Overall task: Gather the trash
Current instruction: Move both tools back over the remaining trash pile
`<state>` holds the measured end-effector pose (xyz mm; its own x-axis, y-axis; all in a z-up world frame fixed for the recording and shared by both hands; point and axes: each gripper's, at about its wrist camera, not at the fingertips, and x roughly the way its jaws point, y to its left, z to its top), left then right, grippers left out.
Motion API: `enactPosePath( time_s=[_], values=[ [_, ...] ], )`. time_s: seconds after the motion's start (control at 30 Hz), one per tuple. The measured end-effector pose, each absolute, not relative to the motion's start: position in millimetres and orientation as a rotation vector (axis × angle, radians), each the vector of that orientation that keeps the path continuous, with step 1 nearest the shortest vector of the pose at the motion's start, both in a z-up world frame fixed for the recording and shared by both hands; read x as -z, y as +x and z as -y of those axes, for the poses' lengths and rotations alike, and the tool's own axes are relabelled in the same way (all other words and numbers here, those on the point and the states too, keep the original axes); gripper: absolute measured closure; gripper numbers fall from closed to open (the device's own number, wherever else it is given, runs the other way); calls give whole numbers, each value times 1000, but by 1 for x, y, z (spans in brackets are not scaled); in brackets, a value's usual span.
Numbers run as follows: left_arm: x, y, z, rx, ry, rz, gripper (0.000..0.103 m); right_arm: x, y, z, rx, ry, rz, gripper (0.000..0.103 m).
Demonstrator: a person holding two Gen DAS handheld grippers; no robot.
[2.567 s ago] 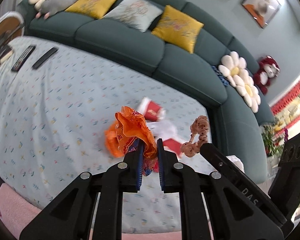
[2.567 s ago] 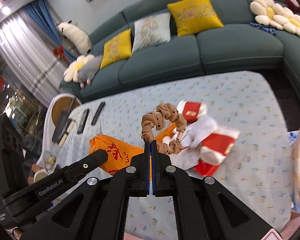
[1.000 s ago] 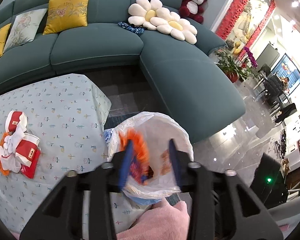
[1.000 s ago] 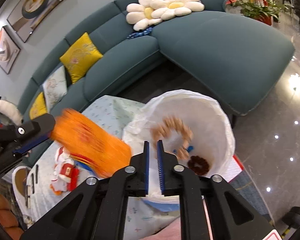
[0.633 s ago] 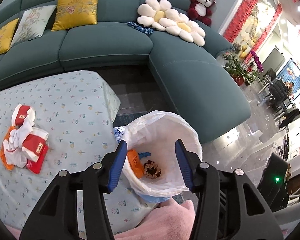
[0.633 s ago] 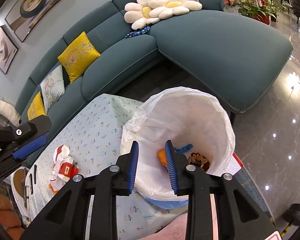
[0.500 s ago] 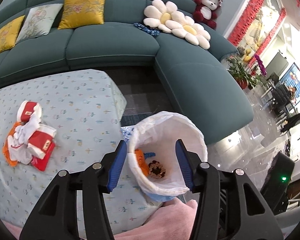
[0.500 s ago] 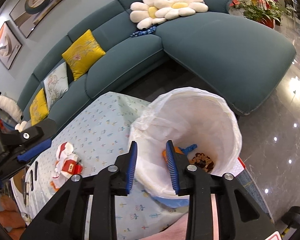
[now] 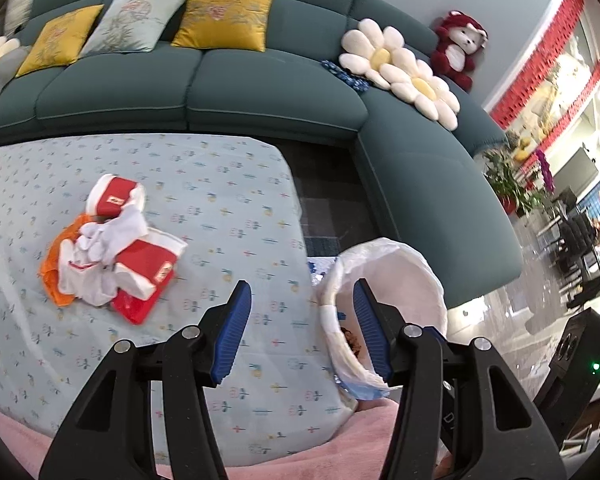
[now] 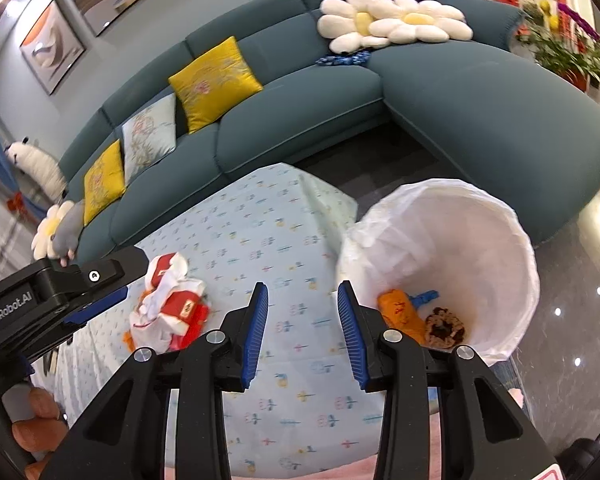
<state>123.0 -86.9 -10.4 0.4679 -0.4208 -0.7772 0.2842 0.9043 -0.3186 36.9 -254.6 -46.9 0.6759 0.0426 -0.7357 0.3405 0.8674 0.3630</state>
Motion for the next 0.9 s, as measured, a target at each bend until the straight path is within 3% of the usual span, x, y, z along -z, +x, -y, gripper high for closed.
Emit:
enactPosePath(
  time_s=[0.9],
  values=[
    [37, 141, -49, 247, -308, -1016, 45, 48, 81, 132, 12, 352, -906, 66]
  ],
)
